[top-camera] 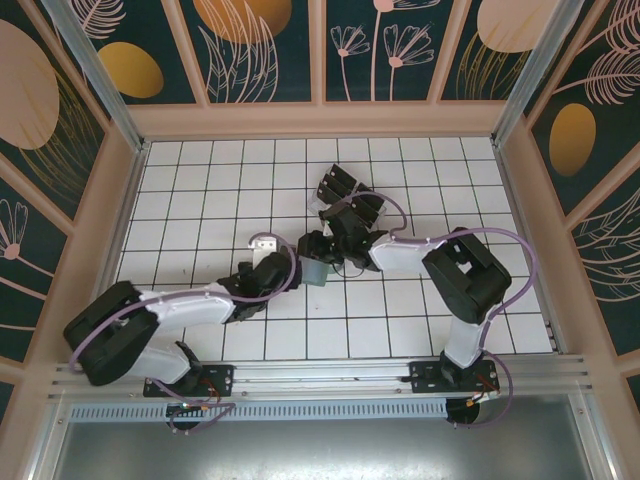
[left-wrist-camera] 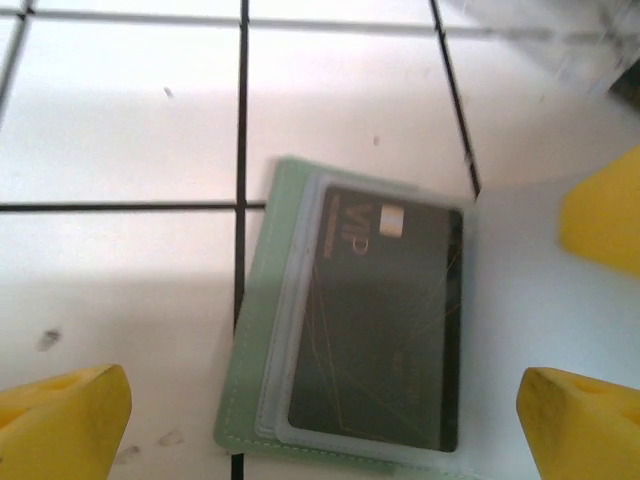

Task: Put the credit cards into the card holder
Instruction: Flip over the card slot in the card holder.

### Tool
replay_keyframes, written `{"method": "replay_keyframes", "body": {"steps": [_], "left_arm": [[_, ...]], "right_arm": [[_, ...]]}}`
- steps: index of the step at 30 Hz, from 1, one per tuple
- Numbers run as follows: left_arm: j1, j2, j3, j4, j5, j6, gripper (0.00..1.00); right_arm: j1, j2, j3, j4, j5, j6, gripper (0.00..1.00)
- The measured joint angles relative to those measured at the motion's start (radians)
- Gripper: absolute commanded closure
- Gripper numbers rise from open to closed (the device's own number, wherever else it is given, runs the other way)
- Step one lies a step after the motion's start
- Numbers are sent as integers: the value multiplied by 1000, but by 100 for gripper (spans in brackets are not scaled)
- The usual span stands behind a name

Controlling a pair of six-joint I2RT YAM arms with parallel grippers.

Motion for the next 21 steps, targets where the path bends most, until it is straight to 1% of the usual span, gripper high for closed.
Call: {"method": "replay_keyframes", "body": {"steps": [5,9,11,14,18,21], "left_arm": [[0,-191,0,-64,-68,-25,1],[0,-275,0,-107,-105,-34,2],[0,-290,0,-128,-120,-38,2],[0,-289,0,-158,-127,-41,1],[0,-278,-2,-170,-126,-45,1],[0,-249,-2,-170,-123,-48,1]], "right_arm": [[21,66,100,-16,-8,-1,62],[35,152,178,-18,-22,-2,62],[40,196,207,-25,-27,-2,62],[42,216,212,-40,-29,-6,62],[48,203,211,-40,-27,-18,62],[55,163,187,-40,-20,-29,62]]}}
